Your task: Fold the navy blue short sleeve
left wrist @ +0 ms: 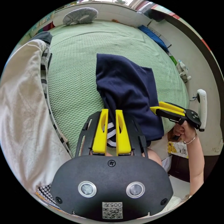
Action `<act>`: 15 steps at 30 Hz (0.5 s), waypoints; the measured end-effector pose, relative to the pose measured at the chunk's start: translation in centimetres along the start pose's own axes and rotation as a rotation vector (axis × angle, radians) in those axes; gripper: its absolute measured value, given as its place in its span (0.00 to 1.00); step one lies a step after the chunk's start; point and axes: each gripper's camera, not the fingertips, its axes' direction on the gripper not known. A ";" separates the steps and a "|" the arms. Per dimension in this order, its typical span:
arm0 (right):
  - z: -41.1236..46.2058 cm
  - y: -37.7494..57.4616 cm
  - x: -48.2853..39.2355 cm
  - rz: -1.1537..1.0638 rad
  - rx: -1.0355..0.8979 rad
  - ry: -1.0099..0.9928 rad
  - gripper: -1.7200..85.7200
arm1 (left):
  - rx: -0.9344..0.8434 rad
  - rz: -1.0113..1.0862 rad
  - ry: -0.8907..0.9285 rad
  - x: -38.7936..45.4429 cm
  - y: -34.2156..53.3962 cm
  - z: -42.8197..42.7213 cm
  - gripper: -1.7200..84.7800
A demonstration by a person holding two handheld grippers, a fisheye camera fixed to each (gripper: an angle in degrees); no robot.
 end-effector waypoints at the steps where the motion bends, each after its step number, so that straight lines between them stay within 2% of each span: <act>1: 0.0 0.3 -0.1 0.005 0.003 -0.016 0.15 | 0.001 -0.017 -0.017 0.0 0.1 -0.3 0.09; 6: 0.7 0.8 -0.7 0.033 0.002 -0.034 0.14 | 0.039 -0.063 0.000 -0.4 1.0 -1.4 0.10; 10: 1.1 1.1 -1.1 0.051 0.018 0.007 0.07 | 0.208 -0.138 0.110 -1.5 2.5 -3.9 0.09; 15: -0.2 1.0 -1.6 0.021 0.044 0.008 0.02 | 0.278 -0.164 0.055 -1.1 3.2 -5.5 0.08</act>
